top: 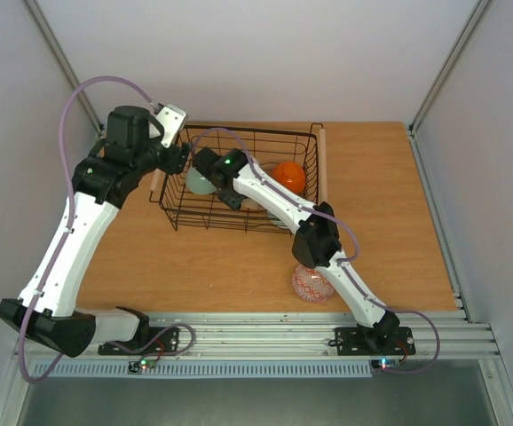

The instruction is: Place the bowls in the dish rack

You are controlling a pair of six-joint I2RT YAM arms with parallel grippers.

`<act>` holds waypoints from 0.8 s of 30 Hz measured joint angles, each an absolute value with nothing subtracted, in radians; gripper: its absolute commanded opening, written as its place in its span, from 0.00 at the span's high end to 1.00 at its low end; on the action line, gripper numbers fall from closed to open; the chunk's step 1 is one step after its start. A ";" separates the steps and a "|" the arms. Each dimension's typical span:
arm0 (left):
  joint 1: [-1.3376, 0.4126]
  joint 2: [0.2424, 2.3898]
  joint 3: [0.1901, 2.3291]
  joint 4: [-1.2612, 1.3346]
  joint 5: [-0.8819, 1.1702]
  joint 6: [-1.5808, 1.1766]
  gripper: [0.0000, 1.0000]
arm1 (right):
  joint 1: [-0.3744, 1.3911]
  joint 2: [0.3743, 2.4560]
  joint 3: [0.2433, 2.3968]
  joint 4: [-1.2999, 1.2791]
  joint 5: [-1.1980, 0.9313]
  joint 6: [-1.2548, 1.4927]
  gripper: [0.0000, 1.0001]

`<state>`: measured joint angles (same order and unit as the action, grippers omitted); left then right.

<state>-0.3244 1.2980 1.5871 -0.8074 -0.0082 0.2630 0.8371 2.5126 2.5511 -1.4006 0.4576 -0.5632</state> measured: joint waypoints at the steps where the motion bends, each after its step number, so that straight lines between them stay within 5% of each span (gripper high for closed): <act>1: -0.324 1.296 1.587 -0.807 -0.018 0.264 0.28 | 0.841 2.517 2.553 -1.400 0.464 -0.560 0.87; 12: -0.324 1.287 1.587 -0.807 -0.052 0.270 0.28 | 0.873 2.555 2.568 -1.399 0.547 -0.538 0.27; 21: -0.324 1.287 1.587 -0.807 -0.052 0.271 0.28 | 0.879 2.584 2.568 -1.396 0.525 -0.521 0.02; 24: -0.324 1.287 1.587 -0.807 -0.052 0.274 0.28 | 0.881 2.591 2.568 -1.398 0.511 -0.520 0.02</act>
<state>-0.3244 1.2873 1.5871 -0.8070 -0.0525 0.2741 0.8814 2.5908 2.5683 -1.3979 0.5110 -0.5198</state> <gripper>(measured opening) 0.724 0.982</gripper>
